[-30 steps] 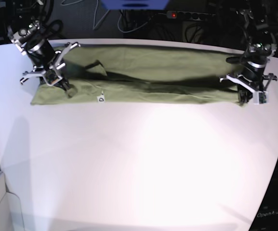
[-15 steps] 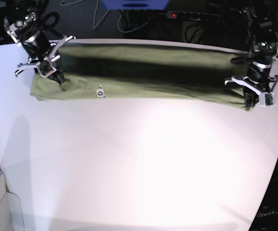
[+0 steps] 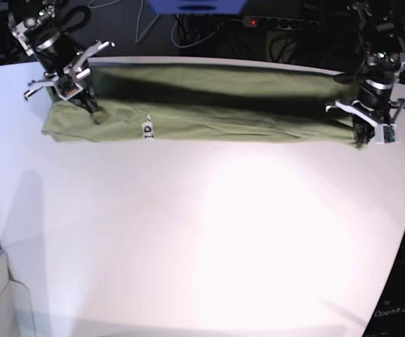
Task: Fold the T-shirt properly
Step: 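Lower the hem onto the folded shirt and open both grippers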
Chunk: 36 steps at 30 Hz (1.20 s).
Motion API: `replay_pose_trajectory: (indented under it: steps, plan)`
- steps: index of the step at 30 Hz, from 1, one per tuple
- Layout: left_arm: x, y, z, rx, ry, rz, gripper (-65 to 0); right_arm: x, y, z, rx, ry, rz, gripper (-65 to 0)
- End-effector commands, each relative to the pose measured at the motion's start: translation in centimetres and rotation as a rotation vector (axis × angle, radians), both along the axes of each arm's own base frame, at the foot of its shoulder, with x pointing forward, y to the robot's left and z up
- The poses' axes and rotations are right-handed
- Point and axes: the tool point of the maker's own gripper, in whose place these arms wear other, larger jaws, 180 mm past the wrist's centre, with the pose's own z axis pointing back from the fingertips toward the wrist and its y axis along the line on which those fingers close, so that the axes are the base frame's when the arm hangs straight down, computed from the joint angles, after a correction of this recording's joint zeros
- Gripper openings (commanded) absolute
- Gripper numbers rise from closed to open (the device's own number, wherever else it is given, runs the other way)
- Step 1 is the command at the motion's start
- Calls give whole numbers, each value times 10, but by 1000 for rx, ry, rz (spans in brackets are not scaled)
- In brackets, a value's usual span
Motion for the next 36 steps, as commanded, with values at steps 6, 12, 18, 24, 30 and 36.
replay_pose_trajectory:
  steps: [6, 12, 18, 24, 30, 36]
  plan:
    - [0, 4, 9, 18, -32, -2, -627, -3, -3, 9, 15, -34, -9, -641]
    - [-2, 5, 7, 24, -24, -2, -627, -5, -5, 5, 16, -20, -15, -641]
    - [-7, 8, -5, 17, 10, 6, -627, -7, -6, -2, 20, -3, -22, -641]
    - [-9, 7, -9, 14, 22, -1, -625, -8, -7, -5, 18, 8, -26, -633]
    - [-14, -22, -14, -22, 45, -170, -622, -8, -8, -5, 18, 9, -27, -448]
    - [-33, -16, -20, -30, 77, -163, -516, -8, -8, -5, 17, 10, -28, -361]
